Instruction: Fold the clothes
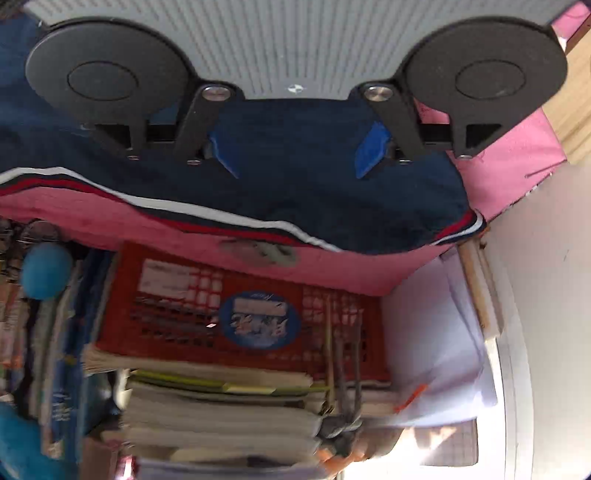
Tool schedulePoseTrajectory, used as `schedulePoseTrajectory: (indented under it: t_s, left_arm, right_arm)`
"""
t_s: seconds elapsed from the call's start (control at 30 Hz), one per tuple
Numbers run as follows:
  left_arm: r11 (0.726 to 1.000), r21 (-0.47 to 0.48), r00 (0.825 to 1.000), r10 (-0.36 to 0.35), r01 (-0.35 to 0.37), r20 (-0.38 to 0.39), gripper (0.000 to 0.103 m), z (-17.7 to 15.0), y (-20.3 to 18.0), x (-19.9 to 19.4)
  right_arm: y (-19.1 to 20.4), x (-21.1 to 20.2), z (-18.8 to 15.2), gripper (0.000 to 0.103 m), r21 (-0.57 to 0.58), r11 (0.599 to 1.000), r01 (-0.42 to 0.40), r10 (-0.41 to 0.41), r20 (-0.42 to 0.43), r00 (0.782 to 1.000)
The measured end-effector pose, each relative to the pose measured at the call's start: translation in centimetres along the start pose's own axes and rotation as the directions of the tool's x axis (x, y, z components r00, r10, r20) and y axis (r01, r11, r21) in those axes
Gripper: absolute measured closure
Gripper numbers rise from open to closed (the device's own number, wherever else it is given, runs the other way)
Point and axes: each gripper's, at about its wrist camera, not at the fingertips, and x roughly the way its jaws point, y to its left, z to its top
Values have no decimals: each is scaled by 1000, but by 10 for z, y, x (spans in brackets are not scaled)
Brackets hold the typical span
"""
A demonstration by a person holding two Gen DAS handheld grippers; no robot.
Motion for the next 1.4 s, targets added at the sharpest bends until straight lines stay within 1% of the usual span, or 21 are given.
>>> schedulePoseTrajectory:
  t_s: [0.07,0.13,0.27,0.33,0.4,0.43,0.5,0.63,0.73,0.8,0.87,0.93,1.0,1.07,1.1,1.13,1.2,1.27,1.3,1.33,1.4]
  left_arm:
    - [997,3,997,75,-75,-30,68,8,11,23]
    - [988,20,986,154,-153,-55,70,18,21,46]
    - [948,158,957,288,-278,-45,88,35,34,82]
    - [905,256,935,354,-341,-8,89,37,27,99]
    - [851,320,900,436,-416,12,89,39,17,113]
    - [846,303,888,460,-439,2,89,42,14,115]
    - [866,221,885,465,-448,-27,89,44,14,108]
    - [940,71,942,335,-334,-13,68,38,25,59]
    - [969,44,969,238,-241,64,68,32,19,-1]
    - [989,85,987,111,-121,116,67,24,3,-49]
    - [990,138,988,-57,37,146,67,12,-19,-100]
    - [951,172,953,-280,258,117,59,-8,-45,-150]
    - [869,173,879,-476,463,37,49,-34,-72,-187]
    - [774,204,796,-604,599,-45,46,-65,-98,-216]
    - [745,241,777,-626,622,-70,46,-80,-111,-223]
    - [731,281,776,-624,622,-94,46,-94,-122,-226]
    - [744,325,808,-573,584,-140,48,-118,-134,-225]
    - [784,346,856,-493,516,-159,56,-136,-129,-220]
    - [804,352,876,-462,480,-139,55,-142,-120,-219]
    - [827,338,892,-437,449,-117,53,-144,-108,-218]
    - [881,295,929,-356,369,-99,49,-144,-84,-220]
  right_arm:
    - [2,2,-1,0,-18,1000,11,-11,-5,1000]
    - [6,4,-2,0,-49,998,29,-30,-14,999]
    - [17,12,-11,0,-153,986,73,-81,-50,995]
    - [24,17,-18,0,-195,977,83,-98,-70,993]
    - [29,21,-24,0,-232,969,83,-107,-91,990]
    - [32,23,-27,0,-254,963,87,-115,-100,988]
    - [37,25,-31,0,-287,953,99,-135,-110,985]
    - [35,24,-31,0,-274,957,95,-130,-110,985]
    - [38,25,-33,0,-286,952,105,-142,-111,984]
    - [40,25,-33,0,-293,950,108,-147,-113,983]
    - [44,25,-33,0,-289,952,96,-137,-128,982]
    - [55,22,-34,0,-301,952,52,-101,-149,984]
    - [71,17,-37,0,-348,937,26,-85,-156,984]
    - [95,6,-44,0,-453,891,20,-109,-171,979]
    - [107,-5,-47,0,-511,859,-11,-103,-196,975]
    - [118,-19,-51,0,-564,825,-33,-104,-210,972]
    - [136,-52,-59,0,-666,743,-66,-115,-224,968]
    - [141,-92,-66,0,-746,662,-69,-134,-209,969]
    - [140,-116,-68,0,-777,627,-59,-146,-191,971]
    - [136,-139,-69,0,-794,607,-43,-160,-175,972]
    - [121,-185,-68,0,-792,611,-1,-189,-147,971]
